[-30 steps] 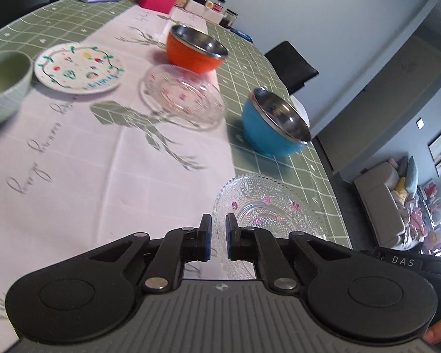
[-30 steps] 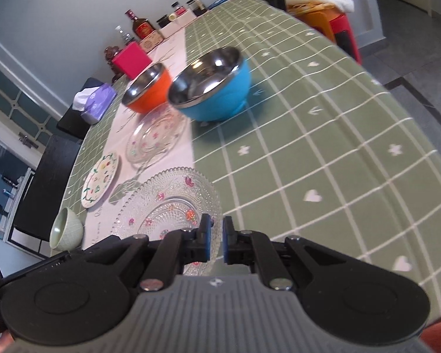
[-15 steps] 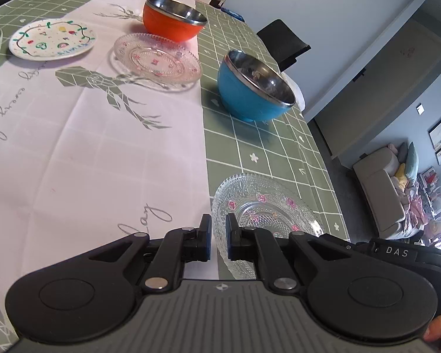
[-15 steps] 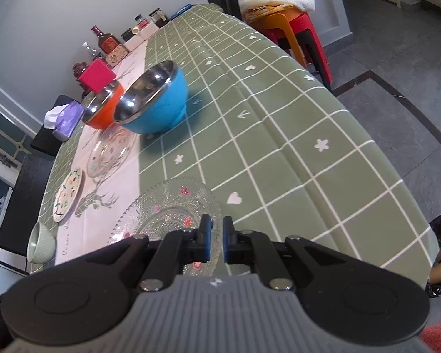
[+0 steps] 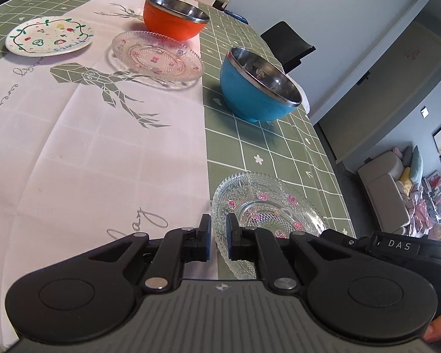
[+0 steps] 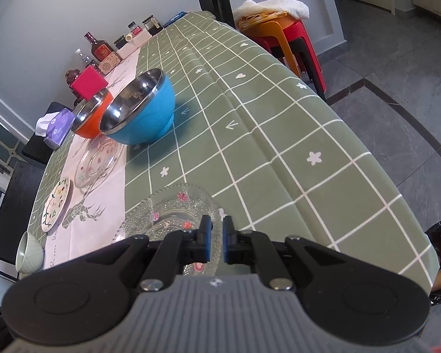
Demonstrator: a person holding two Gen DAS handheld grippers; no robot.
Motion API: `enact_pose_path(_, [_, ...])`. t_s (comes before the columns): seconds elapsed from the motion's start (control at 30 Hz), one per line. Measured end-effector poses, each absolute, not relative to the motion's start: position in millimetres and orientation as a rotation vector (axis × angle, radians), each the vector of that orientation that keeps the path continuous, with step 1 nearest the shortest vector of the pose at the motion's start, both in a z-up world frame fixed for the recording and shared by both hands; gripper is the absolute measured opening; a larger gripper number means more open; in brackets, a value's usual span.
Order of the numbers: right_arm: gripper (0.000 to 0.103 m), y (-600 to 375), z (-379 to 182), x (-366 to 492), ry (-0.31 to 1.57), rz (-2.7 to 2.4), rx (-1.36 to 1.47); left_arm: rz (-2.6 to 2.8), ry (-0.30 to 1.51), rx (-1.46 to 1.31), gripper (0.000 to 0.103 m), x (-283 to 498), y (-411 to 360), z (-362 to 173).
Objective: Organize plates and bowls
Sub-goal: 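Slide the glass plate with the left gripper toward the blue bowl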
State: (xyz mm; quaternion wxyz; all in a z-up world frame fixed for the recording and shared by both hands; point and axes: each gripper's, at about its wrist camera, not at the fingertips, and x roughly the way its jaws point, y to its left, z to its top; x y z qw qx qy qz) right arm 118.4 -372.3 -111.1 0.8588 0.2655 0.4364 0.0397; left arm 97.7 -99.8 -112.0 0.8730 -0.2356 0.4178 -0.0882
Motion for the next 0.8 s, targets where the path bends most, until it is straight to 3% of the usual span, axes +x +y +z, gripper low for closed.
enact_pose_path(0.67, [0.011, -365, -119, 137, 0.960, 0.054, 0.533, -0.188, 0.870, -0.454, 0.011, 112, -99, -117])
enact_pose_path(0.73, [0.015, -367, -118, 136, 0.958, 0.055, 0.560, -0.183, 0.869, -0.455, 0.016, 112, -97, -118])
enact_pose_path(0.8, [0.021, -369, -116, 134, 0.936, 0.058, 0.579, -0.181, 0.849, -0.457, 0.033, 110, -94, -117])
